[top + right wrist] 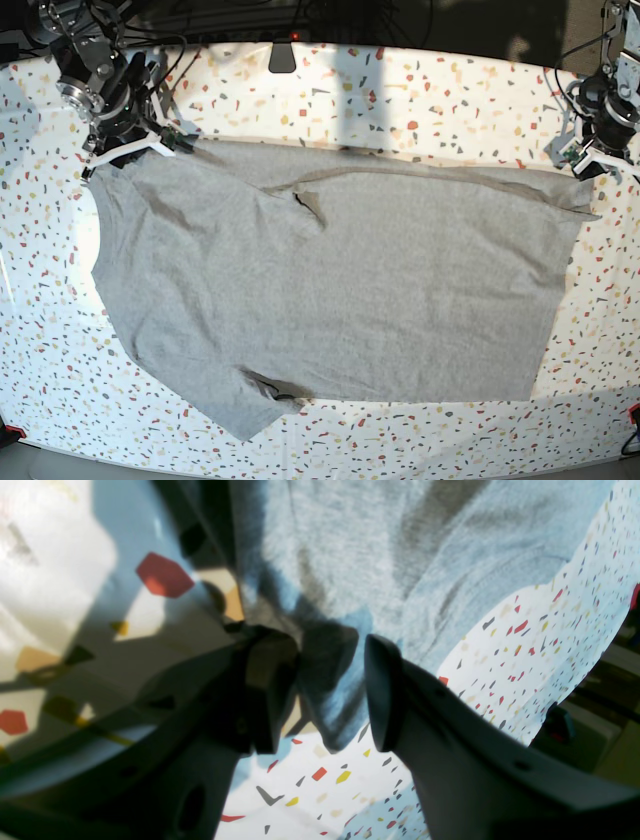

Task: Fold the T-shirt properly
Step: 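Grasp the collar-side corners with both grippers, then pull both held corners away from the hem to flatten the shirt, then release the corners and move both grippers to the shirt's side edges, then grasp the side edges of the shirt body with both grippers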

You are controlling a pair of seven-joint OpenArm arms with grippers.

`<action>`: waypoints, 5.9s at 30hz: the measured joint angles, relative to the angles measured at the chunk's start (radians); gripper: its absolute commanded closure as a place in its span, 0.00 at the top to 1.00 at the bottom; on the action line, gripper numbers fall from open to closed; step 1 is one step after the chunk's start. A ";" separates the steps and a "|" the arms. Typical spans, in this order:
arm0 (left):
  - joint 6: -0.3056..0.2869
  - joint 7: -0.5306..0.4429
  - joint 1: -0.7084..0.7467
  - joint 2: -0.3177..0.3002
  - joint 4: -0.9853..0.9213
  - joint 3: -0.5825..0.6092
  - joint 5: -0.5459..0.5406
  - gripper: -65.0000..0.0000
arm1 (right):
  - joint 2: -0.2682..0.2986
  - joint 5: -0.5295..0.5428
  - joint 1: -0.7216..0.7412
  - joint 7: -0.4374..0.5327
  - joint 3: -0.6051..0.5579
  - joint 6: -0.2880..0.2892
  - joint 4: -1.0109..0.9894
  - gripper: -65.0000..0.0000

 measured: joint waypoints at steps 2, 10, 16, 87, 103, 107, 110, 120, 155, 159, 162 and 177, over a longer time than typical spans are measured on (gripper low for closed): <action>0.000 0.000 0.000 0.000 0.000 0.000 0.000 0.00 | 0.000 0.000 0.000 0.000 0.000 0.028 -0.005 0.42; 0.000 0.000 0.000 0.000 0.000 0.000 0.000 0.00 | 0.000 0.013 0.001 0.000 0.000 0.069 -0.012 0.42; 0.000 0.000 0.000 0.000 0.000 0.000 0.000 0.00 | 0.001 0.020 0.012 0.031 0.001 0.070 -0.071 0.25; 0.023 0.209 0.499 -0.008 0.420 -0.430 -0.251 0.42 | 0.085 0.334 -0.431 -0.076 0.378 0.000 0.128 0.36; -0.006 0.173 0.258 -0.016 0.410 -0.500 -0.713 0.42 | 0.083 0.669 -0.217 0.013 0.471 -0.013 0.157 0.36; -0.051 0.177 0.156 -0.012 0.350 -0.499 -0.813 0.42 | 0.036 0.671 -0.126 0.025 0.471 -0.010 0.135 0.36; -0.094 0.175 0.072 -0.011 0.300 -0.498 -0.864 0.42 | 0.007 0.723 -0.028 0.023 0.470 -0.008 0.105 0.36; -0.124 0.173 -0.241 -0.003 -0.068 -0.384 -0.888 0.42 | -0.051 0.797 0.290 -0.036 0.400 0.065 -0.146 0.36; 0.050 -0.183 -1.095 0.213 -1.260 0.047 -0.594 0.38 | -0.050 0.799 0.811 -0.259 -0.007 0.069 -0.706 0.36; 0.050 -0.191 -1.091 0.221 -1.260 0.047 -0.594 0.38 | -0.050 0.798 0.811 -0.266 -0.007 0.069 -0.706 0.36; 0.050 -0.191 -1.092 0.225 -1.260 0.047 -0.594 0.38 | -0.049 0.799 0.811 -0.267 -0.007 0.069 -0.706 0.36; 0.080 -0.244 -1.051 0.236 -1.258 0.046 -0.546 0.38 | -0.050 0.798 0.811 -0.287 -0.007 0.069 -0.706 0.36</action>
